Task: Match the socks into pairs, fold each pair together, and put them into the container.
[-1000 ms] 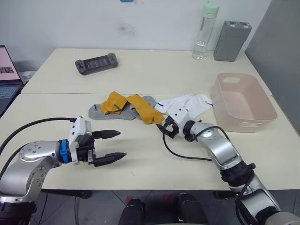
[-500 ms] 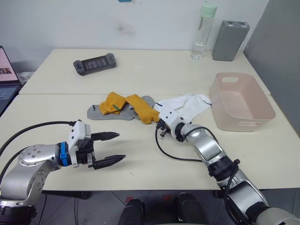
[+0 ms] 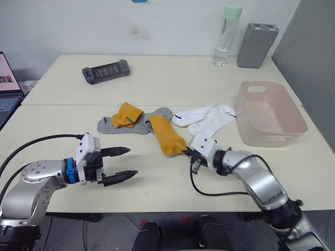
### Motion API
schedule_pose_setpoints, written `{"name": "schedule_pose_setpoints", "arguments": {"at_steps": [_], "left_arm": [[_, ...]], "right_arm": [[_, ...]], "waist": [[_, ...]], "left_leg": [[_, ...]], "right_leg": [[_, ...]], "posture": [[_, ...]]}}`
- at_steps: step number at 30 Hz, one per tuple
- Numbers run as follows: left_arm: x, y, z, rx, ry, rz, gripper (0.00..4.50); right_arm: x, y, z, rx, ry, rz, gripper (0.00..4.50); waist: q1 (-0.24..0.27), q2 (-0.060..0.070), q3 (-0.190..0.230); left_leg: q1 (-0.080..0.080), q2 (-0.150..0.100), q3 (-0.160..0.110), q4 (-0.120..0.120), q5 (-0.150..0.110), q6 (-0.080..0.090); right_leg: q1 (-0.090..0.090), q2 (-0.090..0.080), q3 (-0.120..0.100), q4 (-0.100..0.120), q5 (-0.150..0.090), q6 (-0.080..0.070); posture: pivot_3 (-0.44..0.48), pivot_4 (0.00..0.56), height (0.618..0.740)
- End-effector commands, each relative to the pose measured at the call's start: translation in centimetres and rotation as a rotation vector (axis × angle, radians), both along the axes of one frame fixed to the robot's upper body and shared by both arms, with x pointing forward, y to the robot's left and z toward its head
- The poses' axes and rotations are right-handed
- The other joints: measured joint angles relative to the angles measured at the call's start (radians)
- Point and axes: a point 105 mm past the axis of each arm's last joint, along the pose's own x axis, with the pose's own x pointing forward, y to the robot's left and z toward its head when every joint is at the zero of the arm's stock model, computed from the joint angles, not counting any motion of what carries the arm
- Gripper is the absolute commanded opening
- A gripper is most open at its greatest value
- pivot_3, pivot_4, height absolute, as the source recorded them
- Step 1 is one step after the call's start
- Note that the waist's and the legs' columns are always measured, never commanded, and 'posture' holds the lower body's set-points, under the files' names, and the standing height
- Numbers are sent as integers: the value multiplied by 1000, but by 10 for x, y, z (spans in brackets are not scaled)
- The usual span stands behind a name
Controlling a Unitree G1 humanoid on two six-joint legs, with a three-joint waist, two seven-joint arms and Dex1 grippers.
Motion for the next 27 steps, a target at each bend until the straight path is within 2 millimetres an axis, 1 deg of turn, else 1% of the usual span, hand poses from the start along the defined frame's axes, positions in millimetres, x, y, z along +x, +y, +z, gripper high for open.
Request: {"name": "schedule_pose_setpoints", "arguments": {"at_steps": [1,3,5,11,12,13,14,16,18,20,22,23,24,25,26,27], "left_arm": [[-2,2,-1,44,5,-24,4500],[-1,1,-1,48,7,-34,4500],[0,-1,0,46,6,-38,4500],[5,-7,2,35,6,-38,4500],[8,-10,2,25,3,-25,4500],[11,-14,2,21,5,-18,4500],[15,-19,2,19,7,-9,4500],[21,-29,5,-11,6,-2,4500],[28,-38,11,-44,-1,4,4500],[36,-47,15,-57,-1,5,4500],[43,-54,13,-22,-15,-5,4500],[48,-57,12,-6,-18,-3,4500],[53,-60,10,1,-18,2,4500],[57,-64,10,4,-13,-5,4500],[60,-69,9,1,-1,-11,4500],[63,-72,7,6,7,-15,4500]], "right_arm": [[-34,-28,6,-95,16,155,44],[-49,-48,-1,-205,38,226,44],[-56,-62,-5,-286,40,266,44],[-59,-77,-6,-372,51,302,44],[-59,-78,-5,-374,58,298,44],[-53,-78,-1,-351,36,261,44],[-52,-77,3,-329,39,250,547],[-55,-76,12,-292,49,237,1066],[-62,-77,20,-269,83,238,1788],[-69,-83,27,-262,118,224,2479],[-75,-89,31,-246,156,199,3197],[-77,-91,33,-239,165,181,3577],[-77,-94,34,-223,174,154,3832],[-76,-97,34,-210,177,127,4313],[-75,-99,34,-202,168,100,4486],[-73,-100,34,-199,156,74,4486]], "waist": [[6,0,0],[7,0,1],[6,-1,1],[-3,-2,1],[-2,-2,1],[1,-2,1],[6,-2,1],[8,-2,2],[11,-3,2],[13,-3,2],[15,-3,2],[15,-3,2],[14,-3,2],[14,-3,2],[13,-3,2],[11,-3,2]], "left_leg": [[0,0,0,0,0,0],[0,0,0,0,0,0],[0,0,0,0,0,0],[1,2,1,0,0,0],[1,2,1,0,0,0],[1,2,2,0,0,0],[1,1,2,0,0,0],[0,1,1,1,0,0],[0,1,1,1,0,0],[-1,0,0,1,0,0],[-1,0,-1,1,0,0],[-1,0,-1,1,0,0],[-1,0,-1,1,0,0],[-1,0,-1,1,0,0],[-1,0,-1,1,0,0],[-1,0,0,1,0,0]], "right_leg": [[0,0,0,0,0,0],[1,0,0,-2,-1,2],[1,0,0,-3,-2,3],[1,1,0,-1,-2,4],[1,1,0,-1,-2,4],[1,1,0,-1,-2,4],[1,1,0,-1,-2,4],[1,1,0,-2,-1,3],[1,1,0,-2,0,2],[1,1,0,-2,1,0],[2,1,-1,-2,1,0],[2,1,-1,-2,1,0],[2,1,-1,-2,1,0],[2,1,-1,-2,1,0],[2,1,-1,-2,0,1],[2,1,-1,-2,0,1]], "posture": [[0,150,740],[0,150,740],[0,150,740],[0,150,740],[0,150,740],[0,150,740],[0,150,740],[0,150,740],[0,150,740],[0,150,740],[0,150,740],[0,150,740],[0,150,740],[0,150,740],[0,150,740],[0,150,740]]}}
